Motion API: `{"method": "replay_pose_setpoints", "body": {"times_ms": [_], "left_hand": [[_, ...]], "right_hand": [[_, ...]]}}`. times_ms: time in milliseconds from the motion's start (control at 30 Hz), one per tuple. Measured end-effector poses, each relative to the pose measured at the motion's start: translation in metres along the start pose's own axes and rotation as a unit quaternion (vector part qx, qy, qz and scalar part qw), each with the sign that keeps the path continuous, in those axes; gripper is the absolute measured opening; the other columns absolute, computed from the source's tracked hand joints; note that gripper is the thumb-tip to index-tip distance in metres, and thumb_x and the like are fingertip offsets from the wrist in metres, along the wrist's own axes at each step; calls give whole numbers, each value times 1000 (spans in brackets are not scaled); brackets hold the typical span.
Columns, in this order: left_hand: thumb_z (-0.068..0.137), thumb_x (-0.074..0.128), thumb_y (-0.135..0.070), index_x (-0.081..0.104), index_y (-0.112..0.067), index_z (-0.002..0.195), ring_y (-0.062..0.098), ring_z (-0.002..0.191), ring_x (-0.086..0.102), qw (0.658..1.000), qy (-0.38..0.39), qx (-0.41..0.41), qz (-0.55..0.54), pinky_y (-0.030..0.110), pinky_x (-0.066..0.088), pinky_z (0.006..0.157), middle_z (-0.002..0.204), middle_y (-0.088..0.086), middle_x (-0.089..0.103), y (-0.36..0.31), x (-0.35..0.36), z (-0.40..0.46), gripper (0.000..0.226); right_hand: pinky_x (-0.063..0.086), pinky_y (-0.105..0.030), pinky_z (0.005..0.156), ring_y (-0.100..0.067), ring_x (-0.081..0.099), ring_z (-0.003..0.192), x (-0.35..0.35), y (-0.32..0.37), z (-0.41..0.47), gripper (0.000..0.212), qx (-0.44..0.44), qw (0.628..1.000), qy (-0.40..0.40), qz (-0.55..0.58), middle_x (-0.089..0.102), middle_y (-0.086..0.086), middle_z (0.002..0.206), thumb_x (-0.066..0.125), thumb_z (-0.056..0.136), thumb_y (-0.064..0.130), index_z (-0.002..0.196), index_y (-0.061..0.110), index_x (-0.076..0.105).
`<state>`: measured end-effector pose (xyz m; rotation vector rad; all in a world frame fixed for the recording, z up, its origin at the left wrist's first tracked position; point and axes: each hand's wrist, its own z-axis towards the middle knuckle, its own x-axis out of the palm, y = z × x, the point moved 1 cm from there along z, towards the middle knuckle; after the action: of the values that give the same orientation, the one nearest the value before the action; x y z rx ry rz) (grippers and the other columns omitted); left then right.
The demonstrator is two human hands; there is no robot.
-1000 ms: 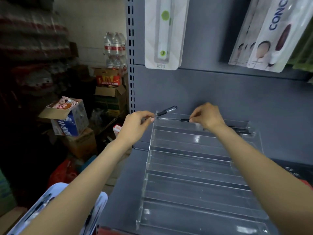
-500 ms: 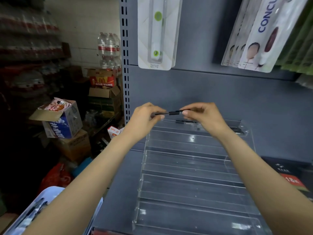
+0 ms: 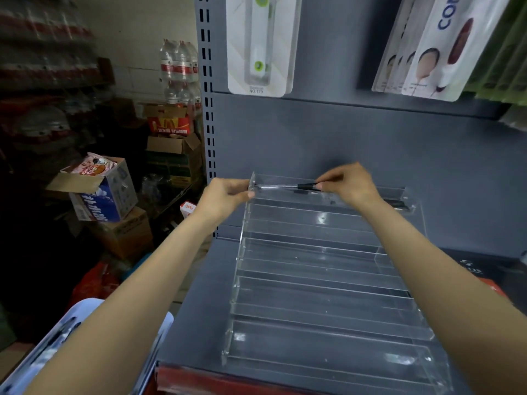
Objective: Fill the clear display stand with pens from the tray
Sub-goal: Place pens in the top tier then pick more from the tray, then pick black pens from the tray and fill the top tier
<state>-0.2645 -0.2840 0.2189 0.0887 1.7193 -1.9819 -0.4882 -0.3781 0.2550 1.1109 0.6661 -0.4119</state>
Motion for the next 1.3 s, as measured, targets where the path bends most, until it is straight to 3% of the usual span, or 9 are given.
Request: {"method": "replay_pose_setpoints", "body": {"times_ms": [100,233,467,667,800,900,1000,1167,1300], "left_hand": [[88,63,-17,59,-14,124,14,117,56,1000,-6,-6,-5,38,44,103,123,1,63,4,1,1,37],[86,65,-18,61,-16,122,13,115,58,1000,-20,-5,-5,42,42,105,121,0,64,7,2,3,36],[84,67,-19,64,-15,118,13,110,60,999,-46,0,17,41,44,104,116,1,66,4,3,0,35],[87,64,-22,63,-14,116,8,102,59,991,-108,40,64,27,44,95,112,-3,65,-10,6,-22,30],[88,63,-22,65,-21,109,4,91,60,986,-134,53,81,26,48,88,103,-9,66,-7,-6,-54,22],[88,62,-17,68,-20,101,10,86,65,987,-142,36,68,26,53,77,94,-4,69,14,-27,-86,15],[88,61,-11,67,-26,90,11,83,66,985,-156,6,72,27,52,77,86,-6,70,45,-61,-122,16],[90,56,-14,67,-21,91,10,80,65,975,-163,-97,114,31,51,73,83,-2,70,122,-130,-182,13],[87,60,-9,69,-13,90,24,90,67,966,-138,-177,131,32,48,79,92,9,71,189,-174,-219,12]], "right_hand": [[43,-12,68,-11,61,82,2,1,2,13,14,1000,5,-16,71,-5,89,76,76,14,88,10,75],[39,0,46,-22,66,84,3,5,6,13,29,999,31,-30,72,-12,92,76,75,10,88,7,74],[48,-22,70,-27,67,92,11,8,11,13,13,997,54,-47,72,-11,95,72,79,8,92,8,73],[46,-13,69,-9,60,76,16,23,-7,8,-63,994,5,84,69,1,82,68,82,10,87,15,72],[48,-18,65,-4,59,65,40,52,-45,13,-83,971,61,215,65,6,73,65,84,7,83,20,69],[48,-15,60,-6,61,66,73,79,-78,17,-93,961,125,229,65,5,74,62,86,8,83,24,68],[48,-19,59,-8,62,67,122,105,-113,15,-92,954,164,235,66,2,77,59,87,6,90,18,69],[56,-41,74,-18,66,85,241,142,-181,16,-62,945,252,199,69,-3,92,55,89,11,99,16,67],[47,-31,77,-21,60,94,329,154,-220,24,-19,940,319,116,65,-8,112,48,93,10,113,10,62]]}}
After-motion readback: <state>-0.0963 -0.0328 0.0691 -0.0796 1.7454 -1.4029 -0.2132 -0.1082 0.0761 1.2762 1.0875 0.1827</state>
